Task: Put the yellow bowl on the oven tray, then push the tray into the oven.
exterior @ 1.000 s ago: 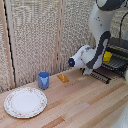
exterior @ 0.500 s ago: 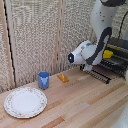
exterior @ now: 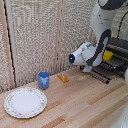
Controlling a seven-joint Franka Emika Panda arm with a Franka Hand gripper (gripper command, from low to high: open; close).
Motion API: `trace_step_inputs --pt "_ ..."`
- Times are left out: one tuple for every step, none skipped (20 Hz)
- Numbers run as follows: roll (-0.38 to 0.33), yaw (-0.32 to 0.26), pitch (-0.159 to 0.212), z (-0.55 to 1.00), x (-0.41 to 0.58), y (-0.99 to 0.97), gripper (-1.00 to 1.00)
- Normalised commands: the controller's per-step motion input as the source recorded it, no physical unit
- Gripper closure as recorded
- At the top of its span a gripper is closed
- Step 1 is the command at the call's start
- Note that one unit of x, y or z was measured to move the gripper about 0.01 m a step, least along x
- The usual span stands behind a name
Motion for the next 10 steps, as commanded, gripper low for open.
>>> trace_step_inputs --pt "0.070 0.016 0.039 0.61 0.174 -0.94 1.00" --pt "0.079 0.005 0.086 0.70 0.146 -0.89 1.00" --pt "0.072 0.000 0.110 0.73 0.089 -0.87 1.00" --pt "0.073 0.000 0.111 0.77 0.100 -0.83 1.00" --pt "0.078 -0.001 0.099 0.80 0.131 -0.77 1.00" --pt "0.084 -0.008 0.092 0.82 0.143 -0.73 1.00" --pt "0.087 -0.030 0.097 0.82 0.114 -0.72 1.00" --pt "0.076 -0.046 0.085 0.87 0.129 -0.74 1.00" --pt "0.072 -0.051 0.080 0.88 0.146 -0.68 1.00" --pt "0.070 -0.052 0.079 0.89 0.160 -0.68 1.00"
